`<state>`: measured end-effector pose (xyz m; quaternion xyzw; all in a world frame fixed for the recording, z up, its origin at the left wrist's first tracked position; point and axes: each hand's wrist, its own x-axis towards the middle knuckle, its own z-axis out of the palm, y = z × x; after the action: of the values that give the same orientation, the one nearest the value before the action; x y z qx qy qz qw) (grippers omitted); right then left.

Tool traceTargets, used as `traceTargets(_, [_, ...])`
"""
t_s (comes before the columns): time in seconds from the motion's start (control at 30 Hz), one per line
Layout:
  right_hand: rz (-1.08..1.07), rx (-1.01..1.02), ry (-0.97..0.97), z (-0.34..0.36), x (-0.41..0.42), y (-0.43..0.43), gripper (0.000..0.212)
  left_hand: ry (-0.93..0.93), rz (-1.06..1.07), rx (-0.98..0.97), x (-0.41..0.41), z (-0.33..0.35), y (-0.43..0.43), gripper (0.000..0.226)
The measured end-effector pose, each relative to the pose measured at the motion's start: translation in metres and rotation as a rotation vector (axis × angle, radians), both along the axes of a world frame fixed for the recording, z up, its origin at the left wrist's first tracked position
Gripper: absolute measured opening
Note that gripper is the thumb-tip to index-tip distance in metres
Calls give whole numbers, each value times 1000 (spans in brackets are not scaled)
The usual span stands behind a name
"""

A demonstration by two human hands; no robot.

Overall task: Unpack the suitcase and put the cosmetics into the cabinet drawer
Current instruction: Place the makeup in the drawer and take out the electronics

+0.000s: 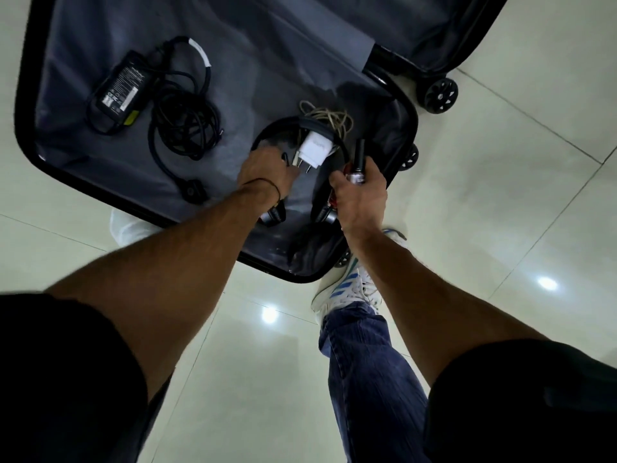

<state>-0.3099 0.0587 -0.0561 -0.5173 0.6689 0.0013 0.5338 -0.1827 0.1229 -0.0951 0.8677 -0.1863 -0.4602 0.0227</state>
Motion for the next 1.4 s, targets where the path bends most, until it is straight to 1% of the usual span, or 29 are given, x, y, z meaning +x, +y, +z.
traceTargets(0.07, [35,67,0,16,5,0,15,2,93,-135,1,23,15,29])
traceTargets(0.1, [51,89,5,28,8,-1,15,41,160,-189,1,38,23,24])
traceTargets(0.13, [64,102,-3,40,11,-3,15,115,268,-235,0,55,31,20])
traceTargets(0.2, [93,140,-52,71,21,-7,17,276,530,-297,1,95,47,19])
traceTargets(0.27, [147,177,-82,112,32,-8,17,381,669,-321,6,144,61,19])
traceTargets(0.33, [206,181,-108,153,41,-7,16,439,694,-353,11,191,73,15])
traceTargets(0.47, [262,195,-147,264,59,7,16,459,676,-409,28,297,99,14])
traceTargets(0.6, [275,173,-151,367,72,32,18,464,693,-460,49,393,121,31])
traceTargets(0.67, [260,161,-155,399,75,46,18,474,691,-477,59,425,130,40])
traceTargets(0.73, [201,155,-188,428,79,64,17,489,674,-481,71,454,142,44])
traceTargets(0.8, [145,147,-207,446,83,83,15,489,639,-463,83,470,154,46])
traceTargets(0.87, [120,130,-193,450,86,100,15,469,644,-427,93,470,165,45])
traceTargets(1.03, [4,149,-195,428,89,135,15,423,681,-362,107,446,186,34])
traceTargets(1.17, [-77,158,-215,394,82,158,16,404,690,-327,93,416,202,32])
traceTargets(1.27, [-123,143,-259,374,67,173,16,400,665,-339,71,399,210,31])
traceTargets(1.4, [-155,105,-325,386,38,196,16,386,619,-402,39,410,223,33])
